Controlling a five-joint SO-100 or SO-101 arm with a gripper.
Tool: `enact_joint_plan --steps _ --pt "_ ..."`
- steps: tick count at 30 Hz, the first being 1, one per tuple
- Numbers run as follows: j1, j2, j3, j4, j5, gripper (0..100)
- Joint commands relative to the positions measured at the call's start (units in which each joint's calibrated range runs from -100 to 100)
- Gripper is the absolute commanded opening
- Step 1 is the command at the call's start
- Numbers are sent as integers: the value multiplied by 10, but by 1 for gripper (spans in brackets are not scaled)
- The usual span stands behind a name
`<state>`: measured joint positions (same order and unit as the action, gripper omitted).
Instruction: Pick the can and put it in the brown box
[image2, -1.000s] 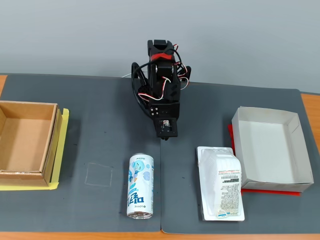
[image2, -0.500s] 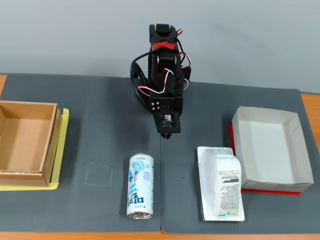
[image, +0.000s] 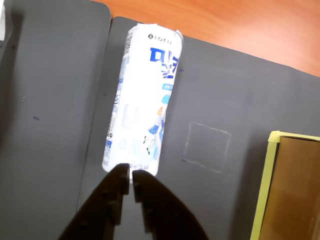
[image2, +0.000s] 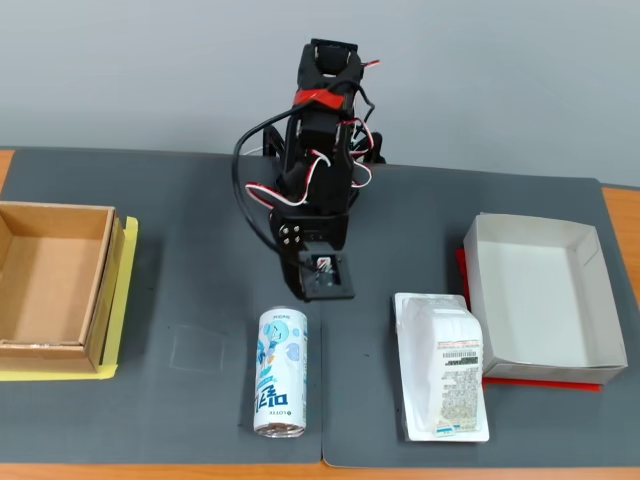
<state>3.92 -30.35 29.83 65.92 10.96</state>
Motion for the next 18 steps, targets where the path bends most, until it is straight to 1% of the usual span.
enact_joint_plan --steps 1,6,8,10,15,18 --pt "22 66 -93 -6 2 2" --pt "32 141 -158 -6 6 2" --pt "32 165 -181 1 6 4" --pt "30 182 -191 3 3 11" --pt "22 206 -190 3 2 37" --pt "10 211 -184 4 2 47"
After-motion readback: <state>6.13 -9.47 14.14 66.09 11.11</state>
